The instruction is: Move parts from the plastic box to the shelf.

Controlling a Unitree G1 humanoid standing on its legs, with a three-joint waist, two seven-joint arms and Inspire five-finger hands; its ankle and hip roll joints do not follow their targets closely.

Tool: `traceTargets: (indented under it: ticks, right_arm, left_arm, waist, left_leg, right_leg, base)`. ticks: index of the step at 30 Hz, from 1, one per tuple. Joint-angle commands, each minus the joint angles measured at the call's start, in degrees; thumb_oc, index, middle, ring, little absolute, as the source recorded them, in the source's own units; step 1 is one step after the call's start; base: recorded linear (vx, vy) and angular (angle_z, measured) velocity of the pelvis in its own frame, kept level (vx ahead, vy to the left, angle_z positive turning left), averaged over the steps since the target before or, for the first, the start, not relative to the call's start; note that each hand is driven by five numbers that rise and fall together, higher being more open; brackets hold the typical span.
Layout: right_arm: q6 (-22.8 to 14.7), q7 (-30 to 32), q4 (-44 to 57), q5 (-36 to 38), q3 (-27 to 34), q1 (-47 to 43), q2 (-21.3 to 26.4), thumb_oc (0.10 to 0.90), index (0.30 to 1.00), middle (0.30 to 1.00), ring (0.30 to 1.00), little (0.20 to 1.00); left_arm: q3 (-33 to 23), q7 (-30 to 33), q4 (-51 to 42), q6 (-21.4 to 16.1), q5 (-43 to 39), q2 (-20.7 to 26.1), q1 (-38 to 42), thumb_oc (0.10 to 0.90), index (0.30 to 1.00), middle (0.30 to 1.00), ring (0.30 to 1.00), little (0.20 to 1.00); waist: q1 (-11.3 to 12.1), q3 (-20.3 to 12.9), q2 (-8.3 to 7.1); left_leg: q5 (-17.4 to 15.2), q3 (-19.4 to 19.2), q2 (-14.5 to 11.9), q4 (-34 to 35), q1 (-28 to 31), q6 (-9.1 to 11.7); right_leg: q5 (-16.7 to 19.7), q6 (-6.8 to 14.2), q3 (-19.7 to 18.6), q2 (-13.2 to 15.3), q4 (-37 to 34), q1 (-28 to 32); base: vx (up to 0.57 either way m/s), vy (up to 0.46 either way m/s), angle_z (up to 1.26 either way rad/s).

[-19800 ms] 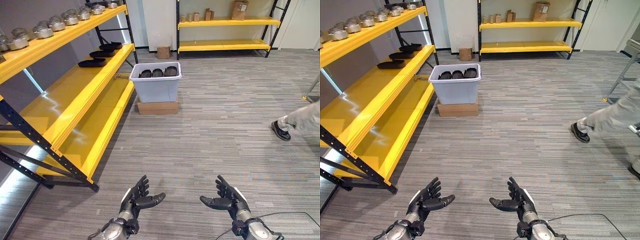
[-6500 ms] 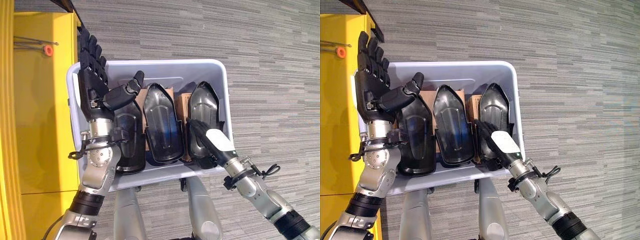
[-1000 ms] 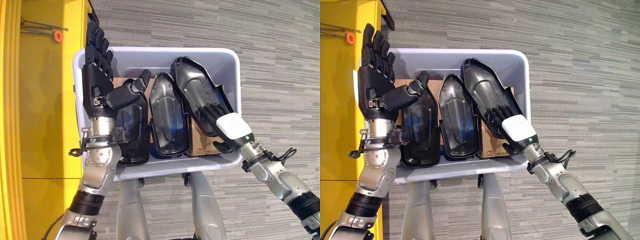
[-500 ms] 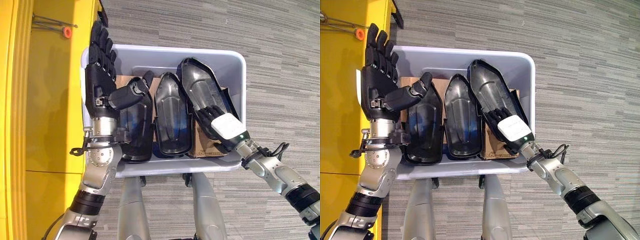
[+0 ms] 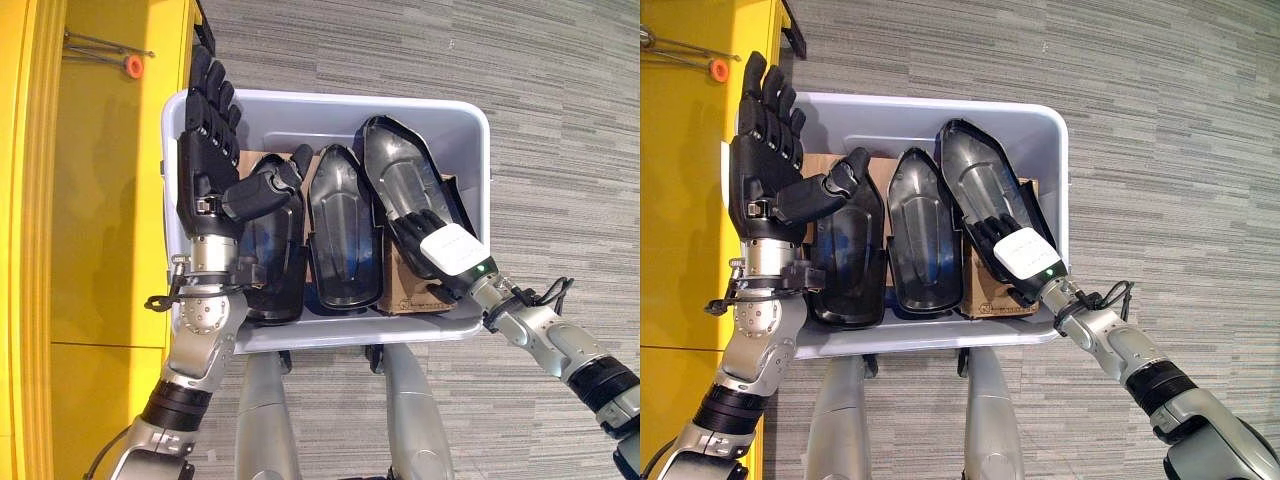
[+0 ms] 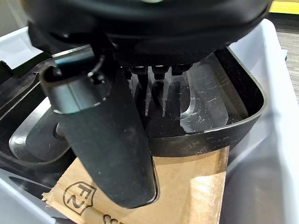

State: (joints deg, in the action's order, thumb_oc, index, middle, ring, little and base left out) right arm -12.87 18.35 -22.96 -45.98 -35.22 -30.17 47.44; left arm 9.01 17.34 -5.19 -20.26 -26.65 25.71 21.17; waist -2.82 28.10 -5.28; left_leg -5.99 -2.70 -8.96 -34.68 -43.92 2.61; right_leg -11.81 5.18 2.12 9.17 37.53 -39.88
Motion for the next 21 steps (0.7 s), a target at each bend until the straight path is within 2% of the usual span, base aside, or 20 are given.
traceTargets:
  ticks: [1,8,9,10,12,13,14,15,16,17,21]
  right_arm:
    - [4.5,0.53,-11.06,-0.36,-1.9,-1.31,-0.47,0.9,1.0,1.0,1.0,1.0]
    - [6.4,1.49,-19.18,1.28,-1.47,-0.92,-2.62,0.9,1.0,1.0,1.0,1.0]
    - [7.75,1.38,-23.97,1.15,-2.01,-1.04,-3.76,0.9,1.0,1.0,1.0,1.0]
    - [7.7,1.56,-24.27,1.15,-2.19,-1.25,-3.95,0.9,1.0,1.0,1.0,1.0]
    - [9.53,0.88,-29.06,0.44,-3.46,-2.18,-5.66,0.9,1.0,1.0,1.0,1.0]
    - [10.0,0.63,-30.63,0.5,-3.6,-2.33,-6.31,0.859,0.942,0.942,0.942,0.942]
    - [10.48,0.49,-32.12,0.89,-3.62,-2.5,-6.92,0.796,0.855,0.855,0.855,0.855]
    - [10.74,0.24,-33.47,1.12,-3.83,-2.53,-7.48,0.582,0.555,0.555,0.555,0.555]
    - [10.71,-0.06,-34.41,1.32,-4.05,-2.57,-7.92,0.535,0.489,0.489,0.489,0.489]
    - [10.75,-0.29,-34.69,1.36,-4.32,-2.59,-8.09,0.4,0.3,0.3,0.3,0.3]
    - [10.54,-0.7,-34.46,2.06,-4.82,-2.96,-8.88,0.4,0.3,0.3,0.3,0.3]
  left_arm:
    - [0.91,-1.92,-5.54,-7.03,0.98,-1.15,1.53,0.9,1.0,1.0,1.0,1.0]
    - [1.18,-2.22,-5.49,-7.01,0.52,-1.15,1.56,0.9,1.0,1.0,1.0,1.0]
    - [1.42,-2.32,-5.42,-7.02,0.3,-1.15,1.56,0.9,1.0,1.0,1.0,1.0]
    - [1.35,-2.33,-5.41,-7.03,0.3,-1.09,1.55,0.9,1.0,1.0,1.0,1.0]
    - [1.43,-2.51,-5.69,-6.89,-0.07,-1.02,1.45,0.9,1.0,1.0,1.0,1.0]
    - [1.55,-2.57,-5.7,-6.66,-0.12,-1.03,1.45,0.9,1.0,1.0,1.0,1.0]
    - [1.58,-2.7,-5.77,-6.54,-0.29,-1.03,1.41,0.9,1.0,1.0,1.0,1.0]
    - [1.5,-2.72,-5.66,-6.42,-0.38,-1.03,1.4,0.9,1.0,1.0,1.0,1.0]
    - [1.49,-2.9,-5.61,-6.38,-0.4,-0.99,1.35,0.9,1.0,1.0,1.0,1.0]
    - [1.55,-2.95,-5.55,-6.33,-0.41,-0.97,1.3,0.9,1.0,1.0,1.0,1.0]
    - [1.66,-2.98,-5.59,-6.34,-0.47,-1.15,1.41,0.9,1.0,1.0,1.0,1.0]
  waist:
    - [1.04,-4.59,2.95]
    - [1.12,-4.34,3.09]
    - [1.31,-4.23,3.25]
    - [1.25,-4.23,3.2]
    - [1.51,-4.43,3.31]
    - [1.56,-4.42,3.35]
    - [1.64,-4.41,3.41]
    - [1.69,-4.38,3.44]
    - [1.74,-4.33,3.44]
    - [1.77,-4.28,3.47]
    - [1.81,-3.95,3.36]
  left_leg:
    - [-3.7,3.27,-3.57,-2.6,-0.67,1.82]
    - [-3.46,3.51,-3.55,-2.41,-0.73,1.91]
    - [-3.56,3.6,-3.59,-2.56,-0.73,1.94]
    - [-3.57,3.6,-3.6,-2.58,-0.76,1.94]
    - [-5.18,3.86,-3.58,-2.84,-0.02,2.37]
    - [-5.15,3.84,-3.58,-2.78,0.03,2.38]
    - [-5.1,3.83,-3.53,-2.68,0.1,2.39]
    - [-5.05,3.83,-3.49,-2.61,0.17,2.43]
    - [-5.03,3.82,-3.47,-2.5,0.25,2.42]
    - [-5.02,3.77,-3.48,-2.5,0.31,2.44]
    - [-4.95,3.61,-3.52,-2.36,0.58,2.43]
  right_leg:
    - [2.79,0.4,1.06,1.56,-1.27,2.31]
    - [2.7,0.36,1.25,1.49,-1.12,2.39]
    - [2.54,0.36,1.31,1.54,-0.86,2.35]
    - [2.54,0.36,1.31,1.53,-0.85,2.34]
    - [1.27,0.69,1.17,1.56,-0.47,2.93]
    - [1.32,0.68,1.18,1.62,-0.5,2.94]
    - [1.35,0.67,1.19,1.65,-0.56,3.03]
    - [1.39,0.65,1.23,1.63,-0.62,3.11]
    - [1.39,0.62,1.22,1.6,-0.63,3.18]
    - [1.41,0.62,1.21,1.61,-0.63,3.19]
    - [1.39,0.59,1.14,1.57,-0.72,3.52]
  base:
    - [0.0,0.0,0.0]
    - [0.0,0.0,0.0]
    - [0.0,0.0,0.0]
    - [0.08,-0.01,0.0]
    - [0.09,-0.005,0.01]
    - [0.0,0.0,0.0]
    - [0.0,0.0,0.0]
    - [0.0,0.0,0.0]
    - [0.0,0.0,0.0]
    - [0.0,0.0,0.0]
    - [0.0,0.0,0.0]
